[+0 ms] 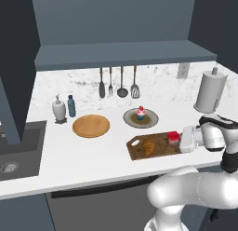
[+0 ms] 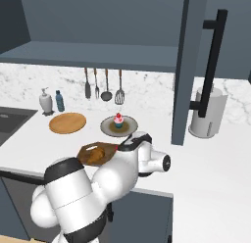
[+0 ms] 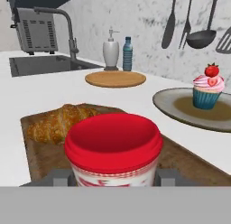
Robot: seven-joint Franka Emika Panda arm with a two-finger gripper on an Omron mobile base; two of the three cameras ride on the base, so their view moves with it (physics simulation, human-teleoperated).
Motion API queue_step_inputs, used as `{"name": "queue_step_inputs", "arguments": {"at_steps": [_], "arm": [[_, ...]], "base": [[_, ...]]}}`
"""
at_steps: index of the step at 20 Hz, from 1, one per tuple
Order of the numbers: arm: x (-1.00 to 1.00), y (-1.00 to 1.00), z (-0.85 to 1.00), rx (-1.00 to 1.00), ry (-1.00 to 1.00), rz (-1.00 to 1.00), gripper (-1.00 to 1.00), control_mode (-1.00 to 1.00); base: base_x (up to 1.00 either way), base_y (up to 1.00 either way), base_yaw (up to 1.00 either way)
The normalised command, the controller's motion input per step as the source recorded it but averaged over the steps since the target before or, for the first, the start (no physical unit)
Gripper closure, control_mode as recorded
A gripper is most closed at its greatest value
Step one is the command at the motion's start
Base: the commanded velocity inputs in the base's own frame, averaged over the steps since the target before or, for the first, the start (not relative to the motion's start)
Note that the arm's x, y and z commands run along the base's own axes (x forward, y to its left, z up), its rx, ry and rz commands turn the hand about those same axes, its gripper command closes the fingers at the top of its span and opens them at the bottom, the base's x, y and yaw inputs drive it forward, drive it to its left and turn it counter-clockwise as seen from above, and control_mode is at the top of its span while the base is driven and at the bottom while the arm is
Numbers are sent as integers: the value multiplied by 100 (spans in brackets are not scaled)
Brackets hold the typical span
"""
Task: From the different types of pastries on the counter, select a croissant and place it on the cutting board. Then retrieve a jar of jam from the cabinet and place it alongside the croissant on the cutting board.
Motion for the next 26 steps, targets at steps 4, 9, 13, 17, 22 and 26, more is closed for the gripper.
{"name": "queue_step_inputs", "arguments": {"at_steps": [4,9,13,17,22,26], "arm": [[1,0,-42,0,0,3,100,-100],[0,12,-27,0,0,0,100,-100],[0,10,-14,0,-1,0,-100,-100],[0,10,-1,0,-5,0,-100,-100],[0,35,1,0,-2,-1,-100,-100],[-3,18,25,0,0,-4,-100,-100]], "base": [[0,0,0],[0,0,0],[0,0,0],[0,0,0],[0,0,0],[0,0,0]]}}
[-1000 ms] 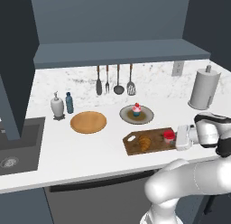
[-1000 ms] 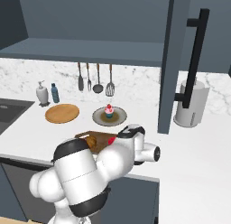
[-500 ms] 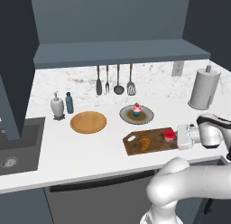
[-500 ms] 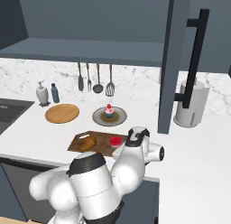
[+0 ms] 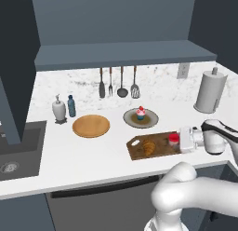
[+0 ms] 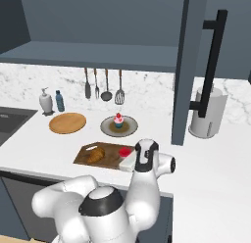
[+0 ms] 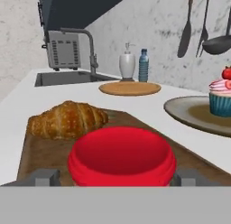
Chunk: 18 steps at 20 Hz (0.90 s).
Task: From the different types of pastries on the counter, select a croissant and place it on the cutting board. Then retrieve a jar of jam from the cabinet and place it alongside the croissant on the cutting board.
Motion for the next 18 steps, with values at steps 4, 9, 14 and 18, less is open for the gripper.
{"name": "queue_step_inputs", "arguments": {"at_steps": [4,9,14,18], "arm": [[0,-2,66,-1,1,-9,-100,-100],[-2,-1,49,-2,0,-8,-100,-100],[-19,4,51,-2,0,-8,-100,-100],[-25,34,65,-7,0,-9,-100,-100]], "base": [[0,0,0],[0,0,0],[0,0,0],[0,0,0]]}}
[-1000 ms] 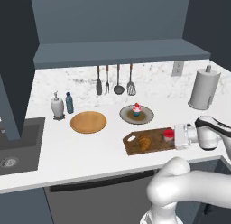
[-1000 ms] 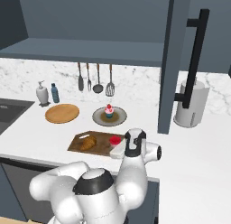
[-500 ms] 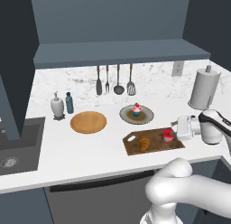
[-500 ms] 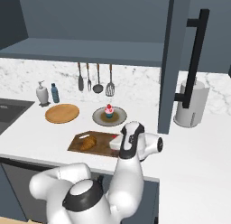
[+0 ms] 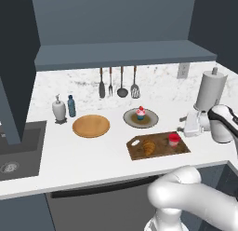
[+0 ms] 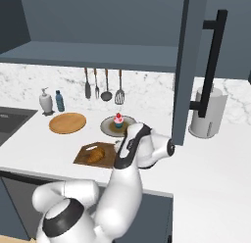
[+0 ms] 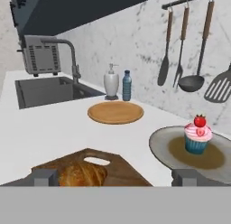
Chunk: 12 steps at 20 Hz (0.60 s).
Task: From the different types of pastries on the counter, select a croissant and place it on the cutting board. Then retrieve a jar of jam from the cabinet and place it alongside the croissant on the cutting board.
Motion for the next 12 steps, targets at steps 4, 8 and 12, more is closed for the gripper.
{"name": "queue_step_inputs", "arguments": {"at_steps": [4,8,12], "arm": [[-15,54,70,-10,0,-7,-100,-100],[-11,65,66,-12,2,-6,-100,-100],[-9,77,52,-13,5,-7,-100,-100]], "base": [[0,0,0],[0,0,0],[0,0,0]]}}
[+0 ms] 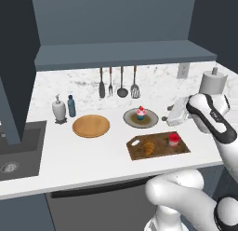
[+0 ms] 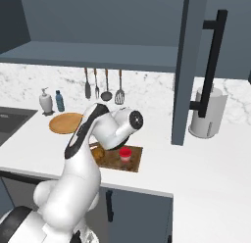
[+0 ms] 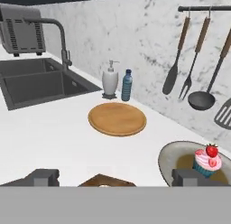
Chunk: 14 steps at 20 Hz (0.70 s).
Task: From the different types of pastries on the counter, select a croissant and place it on the cutting board. Then retrieve a jar of jam from the cabinet and place it alongside the croissant on the cutting board.
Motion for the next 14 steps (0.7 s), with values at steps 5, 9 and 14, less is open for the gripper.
{"name": "queue_step_inputs", "arguments": {"at_steps": [5,9,14], "arm": [[-11,86,53,-14,2,-11,-100,-100],[-12,93,51,-13,0,-15,-100,-100],[-10,99,50,-14,0,-17,-100,-100]], "base": [[0,0,0],[0,0,0],[0,0,0]]}}
